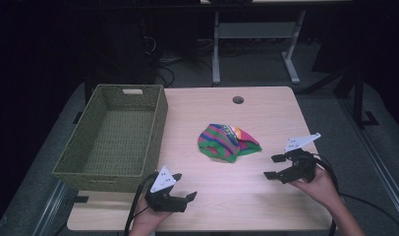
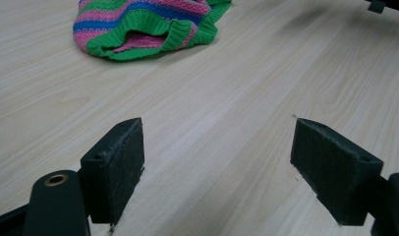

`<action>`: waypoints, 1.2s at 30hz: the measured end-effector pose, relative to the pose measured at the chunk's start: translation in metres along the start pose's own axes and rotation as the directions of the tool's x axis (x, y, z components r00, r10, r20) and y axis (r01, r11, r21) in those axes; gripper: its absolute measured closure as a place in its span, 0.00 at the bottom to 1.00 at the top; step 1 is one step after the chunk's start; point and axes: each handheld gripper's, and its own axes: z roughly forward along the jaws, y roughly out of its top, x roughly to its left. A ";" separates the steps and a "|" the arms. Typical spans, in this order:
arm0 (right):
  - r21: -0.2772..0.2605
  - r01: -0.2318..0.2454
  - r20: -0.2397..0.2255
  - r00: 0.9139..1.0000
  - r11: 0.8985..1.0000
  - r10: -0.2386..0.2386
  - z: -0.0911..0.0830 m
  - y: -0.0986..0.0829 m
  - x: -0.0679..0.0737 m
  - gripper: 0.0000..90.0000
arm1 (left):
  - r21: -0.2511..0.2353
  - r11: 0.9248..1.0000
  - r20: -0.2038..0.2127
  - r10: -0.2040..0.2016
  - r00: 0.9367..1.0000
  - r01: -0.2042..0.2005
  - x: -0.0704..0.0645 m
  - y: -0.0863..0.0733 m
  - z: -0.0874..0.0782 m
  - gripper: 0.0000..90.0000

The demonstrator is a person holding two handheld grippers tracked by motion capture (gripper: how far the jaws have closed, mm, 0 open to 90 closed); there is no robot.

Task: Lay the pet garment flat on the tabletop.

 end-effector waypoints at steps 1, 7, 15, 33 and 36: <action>0.000 0.000 0.000 1.000 1.000 0.000 0.000 0.000 0.000 0.25 | 0.000 1.000 0.000 0.000 1.000 0.000 0.000 0.000 0.000 0.22; 0.026 0.016 -0.002 1.000 1.000 -0.016 0.005 0.014 -0.003 0.25 | 0.011 1.000 0.001 0.010 1.000 -0.010 -0.001 0.000 0.001 0.23; 0.060 0.043 0.010 0.999 0.997 -0.044 0.012 0.032 -0.005 0.25 | 0.004 1.000 -0.001 0.014 1.000 -0.014 0.000 0.000 0.000 0.23; 0.112 0.069 0.009 0.997 0.991 -0.070 0.033 0.074 -0.015 0.25 | -0.013 0.999 0.018 -0.038 0.999 0.038 0.003 0.001 -0.001 0.23; 0.138 0.085 0.012 0.996 0.987 -0.087 0.039 0.081 -0.016 0.25 | -0.006 0.999 0.014 -0.034 0.999 0.034 0.003 0.001 -0.001 0.22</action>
